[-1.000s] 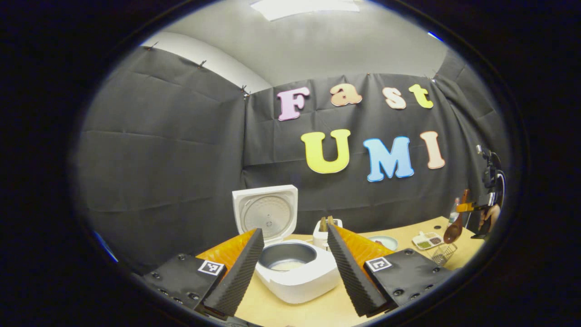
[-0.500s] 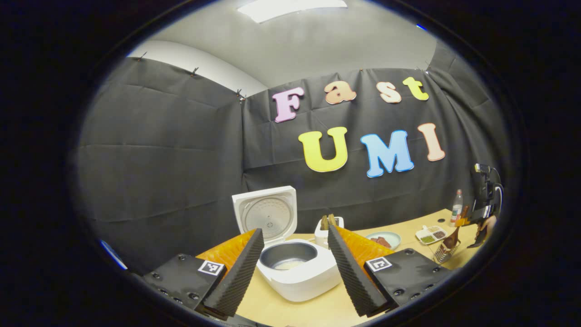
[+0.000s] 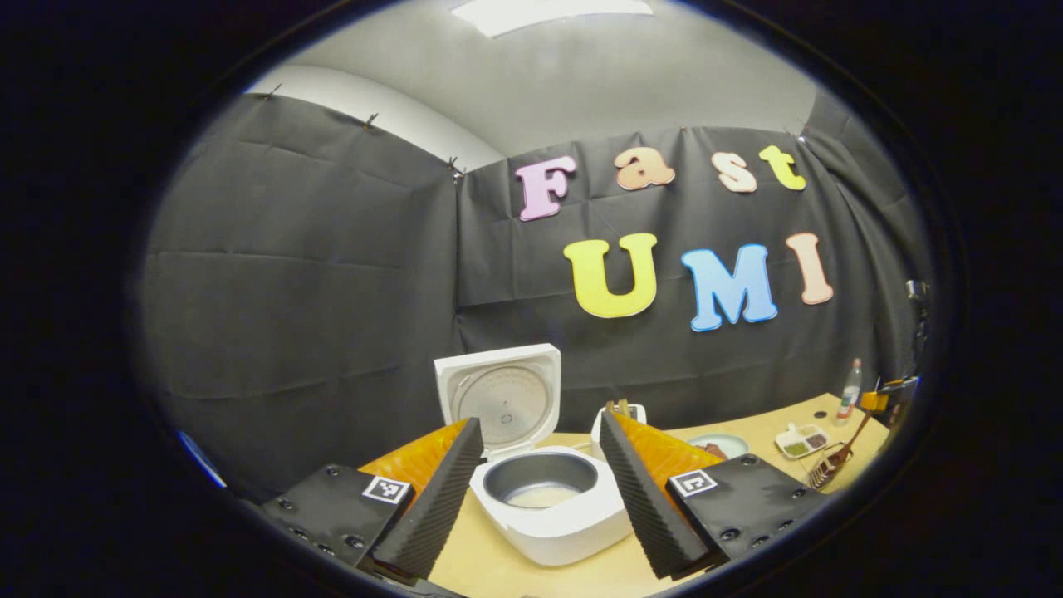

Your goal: Close the left gripper, press the button to open the rice cooker; take a wooden spoon from the chopstick holder with the right hand, scoop a spoonful of rice and pour it into the rice cooker, then put the wooden spoon back into the chopstick holder.

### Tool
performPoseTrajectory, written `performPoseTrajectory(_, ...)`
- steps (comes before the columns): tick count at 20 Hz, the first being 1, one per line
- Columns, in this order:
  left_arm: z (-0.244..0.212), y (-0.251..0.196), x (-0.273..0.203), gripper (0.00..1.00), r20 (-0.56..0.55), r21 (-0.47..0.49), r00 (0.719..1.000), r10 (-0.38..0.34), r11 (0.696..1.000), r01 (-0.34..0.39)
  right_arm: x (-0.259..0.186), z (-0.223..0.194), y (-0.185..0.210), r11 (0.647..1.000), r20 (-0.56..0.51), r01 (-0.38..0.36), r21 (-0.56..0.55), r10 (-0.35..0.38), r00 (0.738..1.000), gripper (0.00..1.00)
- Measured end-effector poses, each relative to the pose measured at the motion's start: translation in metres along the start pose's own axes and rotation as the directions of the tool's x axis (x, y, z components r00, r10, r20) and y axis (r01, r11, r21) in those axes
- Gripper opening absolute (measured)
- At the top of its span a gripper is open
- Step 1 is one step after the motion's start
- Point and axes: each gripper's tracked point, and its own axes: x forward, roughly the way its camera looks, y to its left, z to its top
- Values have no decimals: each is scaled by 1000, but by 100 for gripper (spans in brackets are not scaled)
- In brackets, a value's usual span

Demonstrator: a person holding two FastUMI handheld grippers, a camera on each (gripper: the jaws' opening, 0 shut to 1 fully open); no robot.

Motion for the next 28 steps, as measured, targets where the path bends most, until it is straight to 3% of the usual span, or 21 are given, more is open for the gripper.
performPoseTrajectory(2, 1, 10, 19, 100, -4, -18, 1000, 2, 1000, -2, -16, 18, 2, 1000, 49, -1, -6, 1, 999, 93)
performPoseTrajectory(6, 9, 38, 71, 100, -1, -8, 1000, 29, 1000, -29, -46, 40, 4, 999, 118, 29, -32, -25, 993, 98)
performPoseTrajectory(14, 49, 95, 199, 98, 35, -18, 996, 77, 997, -76, -97, 43, -4, 989, 171, 144, -42, -135, 976, 98)
performPoseTrajectory(15, 52, 101, 215, 92, 41, -17, 996, 85, 996, -84, -103, 42, -6, 986, 172, 160, -40, -151, 973, 98)
performPoseTrajectory(16, 56, 105, 229, 98, 41, -16, 995, 88, 996, -87, -108, 40, -8, 984, 172, 176, -40, -166, 971, 98)
performPoseTrajectory(17, 58, 107, 244, 98, 40, -17, 995, 92, 996, -91, -114, 40, -10, 981, 176, 189, -40, -179, 968, 98)
performPoseTrajectory(19, 54, 111, 270, 97, 24, -13, 996, 90, 996, -90, -124, 39, -12, 976, 182, 214, -37, -204, 962, 98)
performPoseTrajectory(20, 51, 115, 284, 91, 15, -9, 995, 100, 995, -99, -129, 39, -12, 975, 185, 222, -32, -212, 960, 98)
performPoseTrajectory(21, 47, 118, 298, 97, 3, -6, 994, 106, 994, -106, -134, 38, -11, 973, 187, 229, -28, -219, 957, 98)
performPoseTrajectory(24, 21, 120, 335, 100, -86, -11, 991, 105, 994, -107, -143, 34, -12, 969, 189, 246, -37, -235, 953, 98)
performPoseTrajectory(26, 2, 121, 349, 96, -145, -10, 983, 110, 994, -113, -148, 31, -14, 967, 184, 253, -39, -242, 953, 98)
performPoseTrajectory(28, -3, 118, 353, 98, -157, -25, 981, 116, 992, -121, -148, 31, -16, 968, 178, 251, -28, -242, 954, 98)
